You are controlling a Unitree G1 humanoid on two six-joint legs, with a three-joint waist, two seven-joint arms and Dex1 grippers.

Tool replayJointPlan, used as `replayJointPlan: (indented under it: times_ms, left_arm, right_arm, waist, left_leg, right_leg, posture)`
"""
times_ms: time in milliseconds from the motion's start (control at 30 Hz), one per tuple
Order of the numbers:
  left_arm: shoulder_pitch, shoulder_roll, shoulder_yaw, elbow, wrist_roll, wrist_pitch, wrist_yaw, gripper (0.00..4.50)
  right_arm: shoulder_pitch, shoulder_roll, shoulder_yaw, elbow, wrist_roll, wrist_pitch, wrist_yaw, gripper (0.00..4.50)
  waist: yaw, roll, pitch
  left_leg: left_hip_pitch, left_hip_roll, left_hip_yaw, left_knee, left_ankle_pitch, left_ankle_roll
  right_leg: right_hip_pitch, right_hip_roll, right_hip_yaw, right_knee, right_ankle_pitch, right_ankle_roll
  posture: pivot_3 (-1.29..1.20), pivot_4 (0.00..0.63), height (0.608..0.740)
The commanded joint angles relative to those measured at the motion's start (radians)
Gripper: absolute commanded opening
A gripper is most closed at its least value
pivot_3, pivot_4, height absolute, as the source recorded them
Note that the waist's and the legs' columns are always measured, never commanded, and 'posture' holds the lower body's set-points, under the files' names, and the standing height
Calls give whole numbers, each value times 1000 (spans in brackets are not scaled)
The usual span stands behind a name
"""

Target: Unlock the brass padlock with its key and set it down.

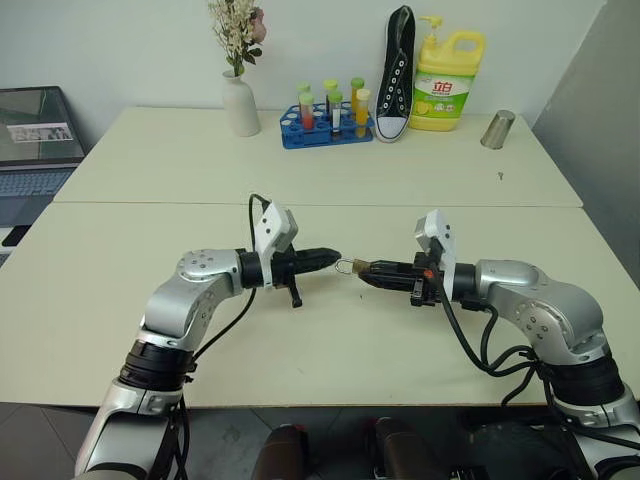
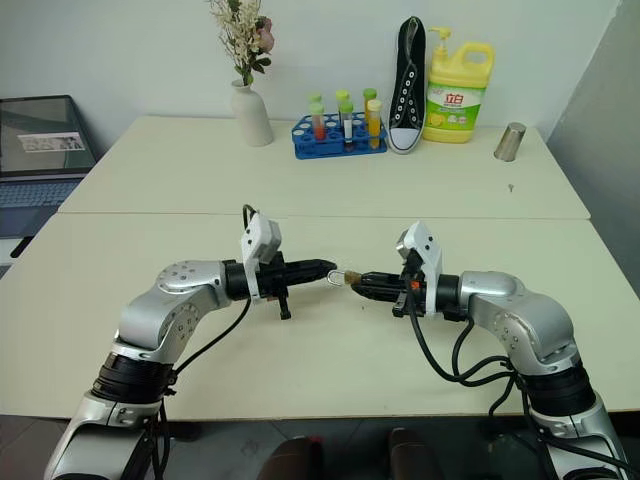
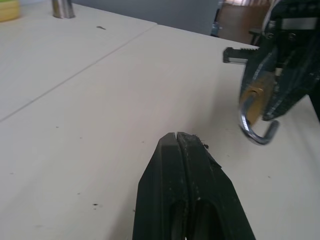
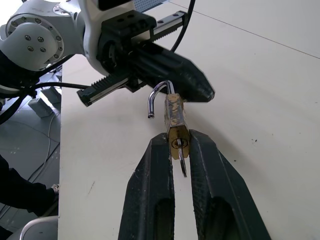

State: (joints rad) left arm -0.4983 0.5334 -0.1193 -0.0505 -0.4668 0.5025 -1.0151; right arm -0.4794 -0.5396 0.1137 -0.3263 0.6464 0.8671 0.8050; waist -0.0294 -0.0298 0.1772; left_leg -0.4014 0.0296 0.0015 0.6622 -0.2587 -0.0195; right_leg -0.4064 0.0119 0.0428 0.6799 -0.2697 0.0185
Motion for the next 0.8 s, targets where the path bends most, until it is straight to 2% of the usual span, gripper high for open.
replayJointPlan:
  times_ms: [33, 400, 800]
  left_arm:
    - [5, 10, 15, -79, -50, 32, -34, 0]
    - [35, 51, 46, -157, -138, 136, -75, 0]
    - [-2, 8, 81, -135, -174, 166, -17, 0]
  right_arm:
    - [-6, -2, -7, -28, 5, -9, 7, 98]
    - [-2, -4, -5, -29, 5, -10, 7, 98]
    - [2, -6, 3, -32, 6, -10, 12, 98]
  waist:
    - [0, 0, 0]
    - [0, 0, 0]
    - [0, 0, 0]
  left_leg:
    - [0, 0, 0, 0, 0, 0]
    - [0, 0, 0, 0, 0, 0]
    - [0, 0, 0, 0, 0, 0]
  right_leg:
    - [0, 0, 0, 0, 0, 0]
    - [0, 0, 0, 0, 0, 0]
    - [0, 0, 0, 0, 0, 0]
  posture:
    - [0, 150, 740]
    - [0, 150, 740]
    - [0, 150, 740]
